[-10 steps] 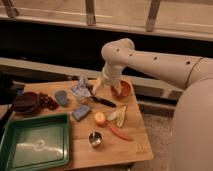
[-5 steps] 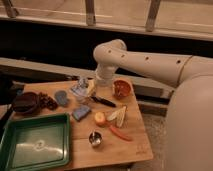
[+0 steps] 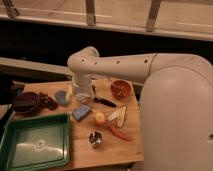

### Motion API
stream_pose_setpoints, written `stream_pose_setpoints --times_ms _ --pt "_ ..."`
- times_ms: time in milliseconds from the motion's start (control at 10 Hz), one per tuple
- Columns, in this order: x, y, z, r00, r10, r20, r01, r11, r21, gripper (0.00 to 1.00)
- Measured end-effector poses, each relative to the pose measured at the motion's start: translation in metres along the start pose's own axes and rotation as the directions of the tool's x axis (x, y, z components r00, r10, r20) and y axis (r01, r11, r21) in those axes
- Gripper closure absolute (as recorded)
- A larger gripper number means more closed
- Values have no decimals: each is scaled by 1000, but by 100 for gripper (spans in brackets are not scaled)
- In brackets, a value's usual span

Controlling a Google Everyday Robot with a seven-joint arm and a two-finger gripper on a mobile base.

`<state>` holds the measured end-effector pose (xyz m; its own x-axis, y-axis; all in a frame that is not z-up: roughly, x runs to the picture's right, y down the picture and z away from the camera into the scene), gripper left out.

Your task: Place sponge in plastic cup

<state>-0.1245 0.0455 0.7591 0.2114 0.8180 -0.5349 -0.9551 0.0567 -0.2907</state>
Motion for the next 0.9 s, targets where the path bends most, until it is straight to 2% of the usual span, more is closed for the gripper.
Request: stream_pose_setpoints --times_ms 100,300,400,600,900 --pt "-3 3 10 999 25 20 -25 1000 0 20" --pt "-9 -7 14 995 85 56 -85 996 -7 20" --pt "-10 -10 15 994 96 60 -95 995 -9 20" --pt "-9 -6 15 994 93 58 -93 996 -12 20" --pt "-10 -13 26 992 125 29 -126 992 27 20"
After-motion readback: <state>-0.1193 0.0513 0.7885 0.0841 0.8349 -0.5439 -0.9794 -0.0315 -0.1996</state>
